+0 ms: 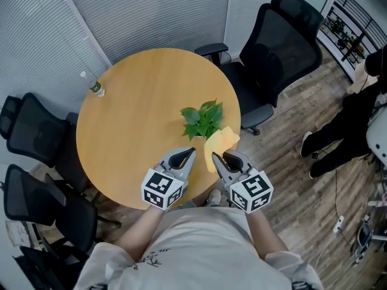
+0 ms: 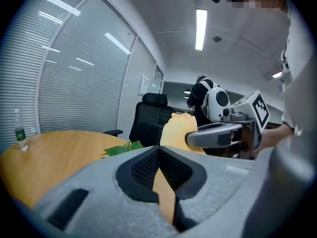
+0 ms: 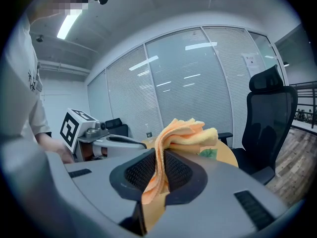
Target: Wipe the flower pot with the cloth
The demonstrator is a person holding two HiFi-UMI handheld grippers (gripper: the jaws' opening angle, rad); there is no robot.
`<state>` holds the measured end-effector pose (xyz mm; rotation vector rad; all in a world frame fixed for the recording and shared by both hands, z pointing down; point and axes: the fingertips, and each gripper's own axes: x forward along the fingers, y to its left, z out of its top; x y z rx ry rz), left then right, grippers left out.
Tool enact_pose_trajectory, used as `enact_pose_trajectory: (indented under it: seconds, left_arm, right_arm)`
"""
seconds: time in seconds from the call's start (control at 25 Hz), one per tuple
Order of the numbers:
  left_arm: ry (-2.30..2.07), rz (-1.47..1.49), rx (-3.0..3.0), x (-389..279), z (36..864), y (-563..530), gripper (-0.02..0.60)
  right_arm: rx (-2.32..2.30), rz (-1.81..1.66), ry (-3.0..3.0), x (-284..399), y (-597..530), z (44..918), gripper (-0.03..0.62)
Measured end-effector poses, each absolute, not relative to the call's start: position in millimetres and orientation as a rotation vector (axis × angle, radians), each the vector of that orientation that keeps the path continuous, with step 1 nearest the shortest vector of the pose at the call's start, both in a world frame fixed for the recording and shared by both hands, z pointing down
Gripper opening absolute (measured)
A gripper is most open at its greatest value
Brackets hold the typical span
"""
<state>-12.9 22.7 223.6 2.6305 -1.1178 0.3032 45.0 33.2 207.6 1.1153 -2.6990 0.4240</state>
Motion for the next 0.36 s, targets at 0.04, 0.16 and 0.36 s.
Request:
enact_pose_trajectory:
  seconds: [0.04, 0.16, 0.36]
  left_arm:
    - [-1.116, 0.303, 2.630, -12.7, 223.9, 22.6, 0.011]
    - [-1.114, 0.300, 2.630, -12.4, 224.8, 22.0, 0.011]
    - [-1.110, 0.293, 2.628, -12.1, 227.5, 19.3, 0.011]
  right_arm:
    - [1.113, 0.425, -2.699, 44.8, 32.9, 208.0, 0.049]
    - [1.109, 0.434, -2.702, 44.4, 32.0, 208.9, 0.049]
    - [1.105, 0.430, -2.703, 43.9, 29.4, 211.5, 0.049]
